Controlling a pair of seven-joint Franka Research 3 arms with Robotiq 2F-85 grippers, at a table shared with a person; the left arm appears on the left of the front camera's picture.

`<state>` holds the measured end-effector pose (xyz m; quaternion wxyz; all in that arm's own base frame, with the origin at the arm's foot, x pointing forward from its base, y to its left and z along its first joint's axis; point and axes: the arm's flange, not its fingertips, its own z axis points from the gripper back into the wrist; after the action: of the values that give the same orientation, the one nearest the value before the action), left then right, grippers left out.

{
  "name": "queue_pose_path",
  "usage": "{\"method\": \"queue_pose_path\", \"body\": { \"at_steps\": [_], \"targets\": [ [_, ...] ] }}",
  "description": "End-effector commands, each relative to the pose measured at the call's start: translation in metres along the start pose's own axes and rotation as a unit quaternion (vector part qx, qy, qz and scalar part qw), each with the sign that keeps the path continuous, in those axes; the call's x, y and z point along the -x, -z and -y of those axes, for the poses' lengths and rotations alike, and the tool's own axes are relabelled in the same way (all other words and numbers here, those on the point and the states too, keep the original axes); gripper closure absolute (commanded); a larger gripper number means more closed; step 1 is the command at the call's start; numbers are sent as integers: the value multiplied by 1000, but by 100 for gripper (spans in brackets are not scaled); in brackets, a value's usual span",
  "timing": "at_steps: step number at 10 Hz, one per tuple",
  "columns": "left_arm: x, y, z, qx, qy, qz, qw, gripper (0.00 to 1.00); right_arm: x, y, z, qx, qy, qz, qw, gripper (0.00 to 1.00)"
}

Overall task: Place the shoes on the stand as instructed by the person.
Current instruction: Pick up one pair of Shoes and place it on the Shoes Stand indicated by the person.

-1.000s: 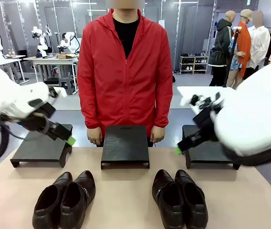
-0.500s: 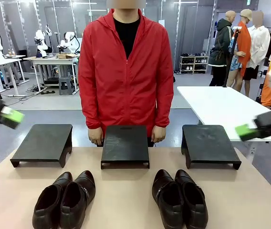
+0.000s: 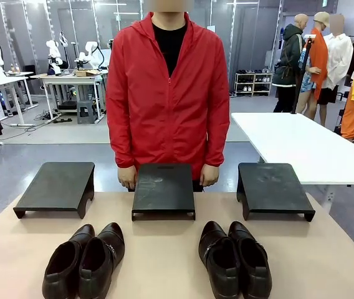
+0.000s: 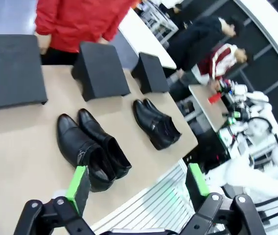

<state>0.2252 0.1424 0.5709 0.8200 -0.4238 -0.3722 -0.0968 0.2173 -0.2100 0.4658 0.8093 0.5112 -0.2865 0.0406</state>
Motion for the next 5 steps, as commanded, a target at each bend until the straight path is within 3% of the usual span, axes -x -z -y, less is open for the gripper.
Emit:
{"method": "queue_pose_path", "body": {
  "at_steps": [1,3,5],
  "targets": [
    [29,-14,4,-4,-10,37,999,0,38,9,8,-16,-9,26,1000,0],
    [52,-40,1,-25,-38,69,997,0,56,6,14,-13,-6,22,1000,0],
    [48,-31,-6,-29,-41,57,997,0,49,11,16,1,-14,25,1000,0]
  ]
}}
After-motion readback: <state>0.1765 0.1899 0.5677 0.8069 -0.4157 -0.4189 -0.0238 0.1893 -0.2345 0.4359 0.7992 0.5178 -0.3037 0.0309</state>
